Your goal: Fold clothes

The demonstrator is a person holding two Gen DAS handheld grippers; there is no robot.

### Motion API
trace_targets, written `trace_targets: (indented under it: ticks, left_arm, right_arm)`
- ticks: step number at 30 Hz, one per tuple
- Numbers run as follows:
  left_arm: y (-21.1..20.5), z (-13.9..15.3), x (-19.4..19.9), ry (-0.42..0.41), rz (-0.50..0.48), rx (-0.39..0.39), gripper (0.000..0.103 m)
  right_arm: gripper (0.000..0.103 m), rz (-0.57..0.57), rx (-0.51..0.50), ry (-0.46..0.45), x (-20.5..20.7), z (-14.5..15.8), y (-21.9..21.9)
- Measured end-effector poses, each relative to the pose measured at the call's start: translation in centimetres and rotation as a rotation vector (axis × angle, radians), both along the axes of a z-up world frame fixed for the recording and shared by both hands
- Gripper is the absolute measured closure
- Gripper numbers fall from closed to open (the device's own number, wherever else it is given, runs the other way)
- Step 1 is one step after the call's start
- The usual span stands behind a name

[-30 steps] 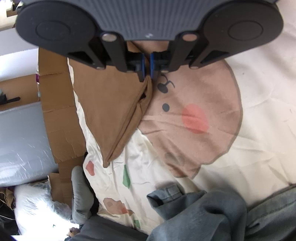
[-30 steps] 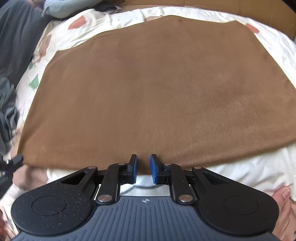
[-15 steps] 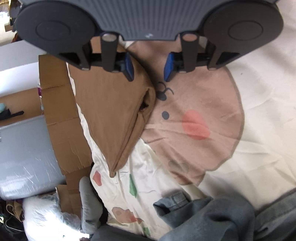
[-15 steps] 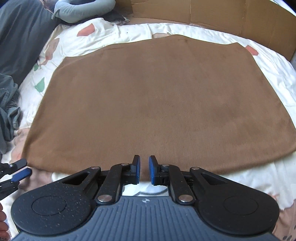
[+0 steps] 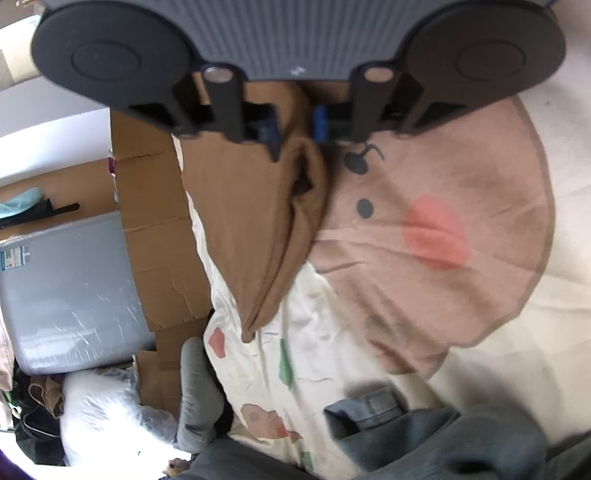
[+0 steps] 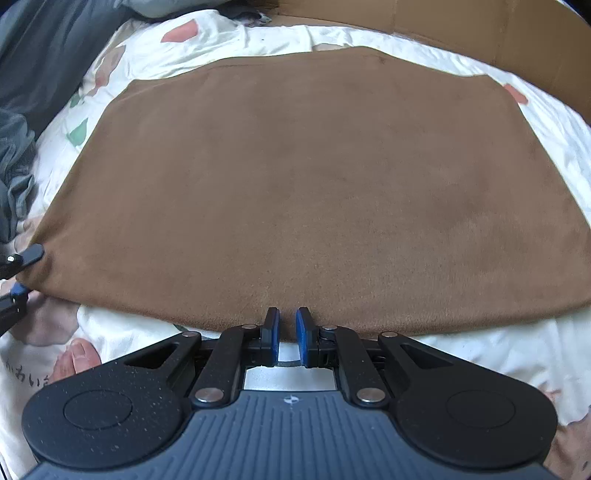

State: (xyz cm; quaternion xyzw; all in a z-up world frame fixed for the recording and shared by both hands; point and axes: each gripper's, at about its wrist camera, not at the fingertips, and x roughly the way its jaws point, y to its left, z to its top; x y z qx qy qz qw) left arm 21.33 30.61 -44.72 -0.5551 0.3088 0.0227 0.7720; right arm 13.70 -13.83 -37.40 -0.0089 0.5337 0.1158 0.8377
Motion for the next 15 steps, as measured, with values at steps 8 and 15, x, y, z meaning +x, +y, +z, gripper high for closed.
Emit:
trace_targets:
  ticks: [8,15]
  left_arm:
    - [0.6,0.0,-1.0,-0.004,0.029,-0.034,0.095]
    - [0.7,-1.0,-1.5,0.008,0.086,-0.096,0.095]
  right_arm:
    - [0.088,-0.006,0.03,-0.039,2.8,0.5,0.6]
    - [0.088,-0.032,0.023,-0.051,5.8,-0.4,1.2]
